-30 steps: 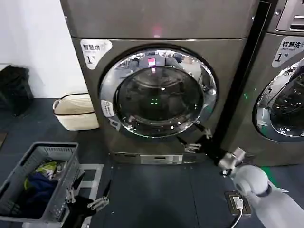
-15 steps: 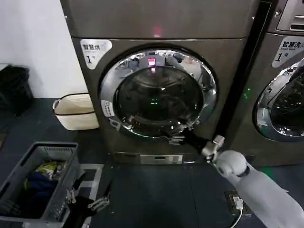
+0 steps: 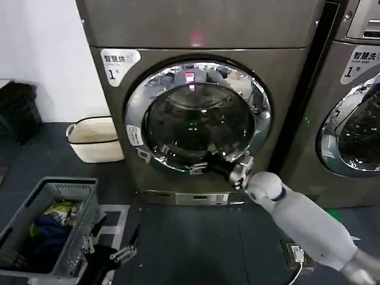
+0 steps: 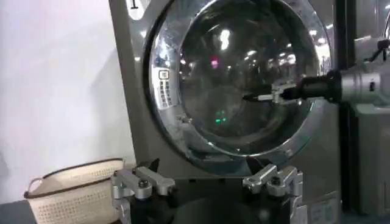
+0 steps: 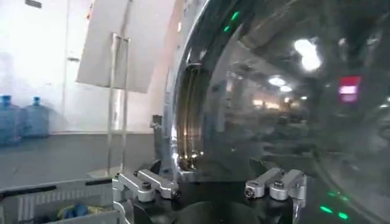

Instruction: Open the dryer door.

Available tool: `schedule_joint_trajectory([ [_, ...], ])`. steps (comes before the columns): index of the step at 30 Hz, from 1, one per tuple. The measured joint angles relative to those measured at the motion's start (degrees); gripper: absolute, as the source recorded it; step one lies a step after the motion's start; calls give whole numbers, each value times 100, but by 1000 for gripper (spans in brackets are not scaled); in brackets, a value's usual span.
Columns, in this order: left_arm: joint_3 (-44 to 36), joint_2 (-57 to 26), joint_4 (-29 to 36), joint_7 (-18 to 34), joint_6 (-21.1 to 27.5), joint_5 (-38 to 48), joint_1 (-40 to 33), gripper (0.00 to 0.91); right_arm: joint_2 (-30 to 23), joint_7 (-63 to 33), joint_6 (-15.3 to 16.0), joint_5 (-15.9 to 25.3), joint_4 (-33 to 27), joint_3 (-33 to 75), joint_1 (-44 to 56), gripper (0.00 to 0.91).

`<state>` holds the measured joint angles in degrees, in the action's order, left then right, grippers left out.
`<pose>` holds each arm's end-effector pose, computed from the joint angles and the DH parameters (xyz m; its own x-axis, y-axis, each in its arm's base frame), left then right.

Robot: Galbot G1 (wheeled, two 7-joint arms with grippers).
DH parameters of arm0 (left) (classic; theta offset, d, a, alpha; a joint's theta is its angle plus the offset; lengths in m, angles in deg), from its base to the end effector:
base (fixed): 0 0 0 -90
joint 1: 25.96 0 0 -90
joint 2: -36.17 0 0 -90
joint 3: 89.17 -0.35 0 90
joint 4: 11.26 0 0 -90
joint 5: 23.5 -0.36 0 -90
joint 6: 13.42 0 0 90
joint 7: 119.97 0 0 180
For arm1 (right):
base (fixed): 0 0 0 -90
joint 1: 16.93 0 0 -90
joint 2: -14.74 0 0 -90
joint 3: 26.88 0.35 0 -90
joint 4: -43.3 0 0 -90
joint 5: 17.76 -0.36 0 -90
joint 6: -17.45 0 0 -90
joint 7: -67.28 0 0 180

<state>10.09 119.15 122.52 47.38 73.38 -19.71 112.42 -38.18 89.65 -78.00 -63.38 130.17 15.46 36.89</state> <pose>0.0993 0.0538 -0.2549 -0.9801 0.1942 0.0412 0.1980 0.9716 0.1295 0.4641 -0.0109 -0.2244 -0.5505 -0.8325 -0.0621 -0.8259 0.5540 -0.1049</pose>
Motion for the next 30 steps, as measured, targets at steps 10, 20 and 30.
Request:
schedule_joint_trajectory([
  [10,5,-3,-11,-1,-1,2,-18,907,-393,161,51,-127,-471,-639,-661,907],
  [20,-2,-6,-20,-3,-2,8,-40,907,-760,263,103,-191,-805,-1036,-1132,907],
  [30,-18,-3,-21,-4,2,8,-58,907,-1092,333,108,-205,-1080,-1251,-1427,907],
])
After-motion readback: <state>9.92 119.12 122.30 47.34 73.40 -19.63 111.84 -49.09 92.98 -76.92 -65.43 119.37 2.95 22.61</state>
